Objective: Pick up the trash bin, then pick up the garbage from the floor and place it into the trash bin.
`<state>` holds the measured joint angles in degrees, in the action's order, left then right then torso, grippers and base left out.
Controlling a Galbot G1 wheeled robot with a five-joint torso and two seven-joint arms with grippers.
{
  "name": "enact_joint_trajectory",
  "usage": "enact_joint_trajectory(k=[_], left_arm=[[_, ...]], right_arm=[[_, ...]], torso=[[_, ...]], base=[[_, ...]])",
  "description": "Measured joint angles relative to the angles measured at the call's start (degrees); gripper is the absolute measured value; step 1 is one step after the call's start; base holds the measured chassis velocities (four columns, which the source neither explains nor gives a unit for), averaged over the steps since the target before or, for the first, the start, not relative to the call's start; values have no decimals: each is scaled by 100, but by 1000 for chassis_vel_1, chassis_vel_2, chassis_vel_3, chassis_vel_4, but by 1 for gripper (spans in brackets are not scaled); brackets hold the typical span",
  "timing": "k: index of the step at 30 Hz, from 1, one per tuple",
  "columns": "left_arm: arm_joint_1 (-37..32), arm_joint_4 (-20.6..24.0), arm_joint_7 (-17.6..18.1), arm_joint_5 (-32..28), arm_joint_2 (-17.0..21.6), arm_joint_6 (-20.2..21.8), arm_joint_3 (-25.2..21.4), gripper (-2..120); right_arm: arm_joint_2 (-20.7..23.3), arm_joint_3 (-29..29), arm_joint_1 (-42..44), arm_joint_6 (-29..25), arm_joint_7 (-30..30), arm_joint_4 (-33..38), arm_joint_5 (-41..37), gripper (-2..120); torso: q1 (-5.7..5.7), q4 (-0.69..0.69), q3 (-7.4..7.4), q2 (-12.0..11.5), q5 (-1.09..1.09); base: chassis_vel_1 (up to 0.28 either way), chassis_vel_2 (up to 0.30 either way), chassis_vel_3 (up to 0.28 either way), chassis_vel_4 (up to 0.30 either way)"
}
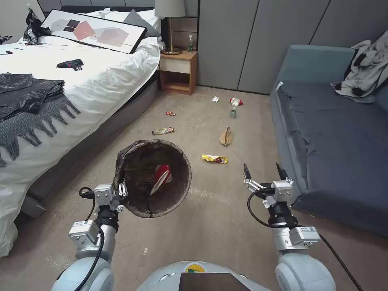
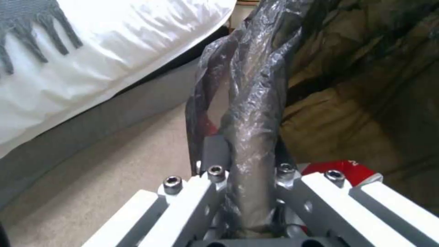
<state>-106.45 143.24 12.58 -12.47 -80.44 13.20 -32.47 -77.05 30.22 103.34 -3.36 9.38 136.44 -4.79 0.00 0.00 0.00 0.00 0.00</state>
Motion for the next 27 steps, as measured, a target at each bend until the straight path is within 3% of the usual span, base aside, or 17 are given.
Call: enact_joint_trajectory(k=[27], left_arm=[[-34, 0, -12, 16, -17, -10, -4, 3]], right_arm=[[-10, -44, 23, -41, 10, 9, 29, 100]], torso=[[0, -1, 0, 0, 0]], base=[[-96, 99, 98, -95]])
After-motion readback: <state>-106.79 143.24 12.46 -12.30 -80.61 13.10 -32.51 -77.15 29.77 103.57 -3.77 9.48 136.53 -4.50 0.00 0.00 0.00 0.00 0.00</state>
